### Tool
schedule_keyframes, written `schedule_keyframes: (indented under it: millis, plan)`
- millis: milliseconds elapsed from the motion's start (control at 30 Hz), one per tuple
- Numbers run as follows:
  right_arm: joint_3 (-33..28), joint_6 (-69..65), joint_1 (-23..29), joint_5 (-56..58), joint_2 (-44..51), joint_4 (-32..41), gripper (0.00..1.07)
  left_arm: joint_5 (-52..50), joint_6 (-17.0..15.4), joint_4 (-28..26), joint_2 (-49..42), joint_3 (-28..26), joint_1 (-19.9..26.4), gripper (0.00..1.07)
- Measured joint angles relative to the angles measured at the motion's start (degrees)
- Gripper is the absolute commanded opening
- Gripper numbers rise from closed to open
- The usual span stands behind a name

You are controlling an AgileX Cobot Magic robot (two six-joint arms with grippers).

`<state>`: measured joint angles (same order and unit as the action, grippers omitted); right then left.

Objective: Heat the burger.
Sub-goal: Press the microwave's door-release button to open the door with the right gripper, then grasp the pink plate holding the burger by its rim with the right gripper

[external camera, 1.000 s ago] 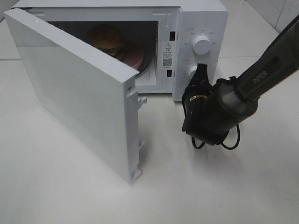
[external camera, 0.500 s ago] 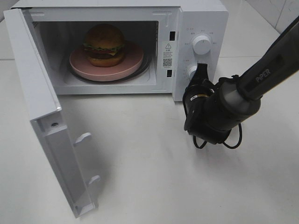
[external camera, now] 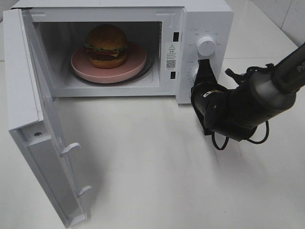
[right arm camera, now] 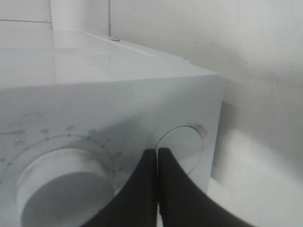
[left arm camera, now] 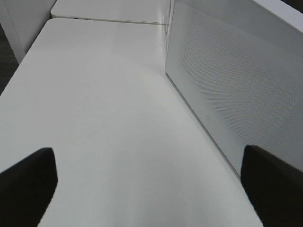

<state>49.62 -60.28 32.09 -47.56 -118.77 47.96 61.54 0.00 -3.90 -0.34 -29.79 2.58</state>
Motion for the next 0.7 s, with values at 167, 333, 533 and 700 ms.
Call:
schedule_keyframes:
  millis: [167,333,533,700]
  plan:
    - [-1.8,5.3,-0.2,4.4,3.0,-0.6,0.0,0.0,0.0,0.0,0.0,0.0,0.0,0.98]
    - [-4.4,12.1,-0.3,11.6,6.4,-4.8,0.0,0.0,0.0,0.0,0.0,0.0,0.0,0.98]
    - [-5.4,23.3,-0.3,22.1,13.3,-13.7,0.01,0.0,0.0,0.0,0.0,0.0,0.0,0.98]
    - [-5.5,32.5,-0.3,31.1,17.2,-16.0,0.03,0.0,0.0,0.0,0.0,0.0,0.0,0.98]
